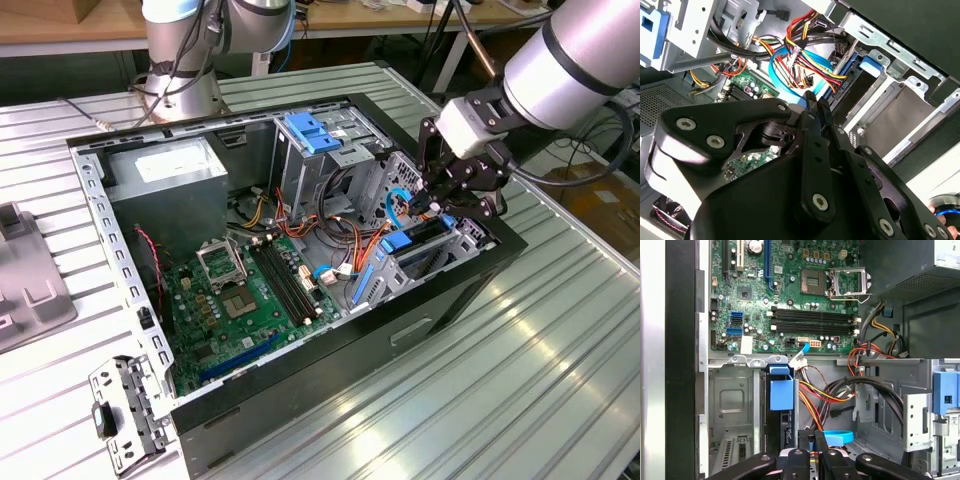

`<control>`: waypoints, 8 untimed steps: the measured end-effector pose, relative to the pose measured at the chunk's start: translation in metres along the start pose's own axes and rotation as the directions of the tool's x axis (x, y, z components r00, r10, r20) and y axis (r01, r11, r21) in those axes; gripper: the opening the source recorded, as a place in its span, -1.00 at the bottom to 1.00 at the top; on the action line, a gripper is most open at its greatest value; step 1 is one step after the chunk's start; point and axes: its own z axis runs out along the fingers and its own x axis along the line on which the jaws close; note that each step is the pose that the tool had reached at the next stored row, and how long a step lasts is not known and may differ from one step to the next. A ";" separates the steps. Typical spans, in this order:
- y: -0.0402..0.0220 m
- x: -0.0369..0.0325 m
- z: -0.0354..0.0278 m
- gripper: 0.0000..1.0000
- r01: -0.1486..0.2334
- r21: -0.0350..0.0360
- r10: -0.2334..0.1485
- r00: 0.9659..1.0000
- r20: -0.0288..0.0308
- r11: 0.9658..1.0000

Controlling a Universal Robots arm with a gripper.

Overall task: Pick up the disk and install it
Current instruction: 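Insert the second disk wire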

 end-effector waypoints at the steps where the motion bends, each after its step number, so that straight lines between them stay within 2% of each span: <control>1: 0.0000 0.0000 0.0000 -0.67 0.000 0.000 0.000 1.000 0.000 1.000; 4: 0.0000 0.0004 -0.0002 -0.67 0.002 -0.001 -0.002 1.000 0.000 1.000; 8: 0.0000 0.0020 0.0001 -0.67 0.021 -0.006 -0.021 1.000 0.000 1.000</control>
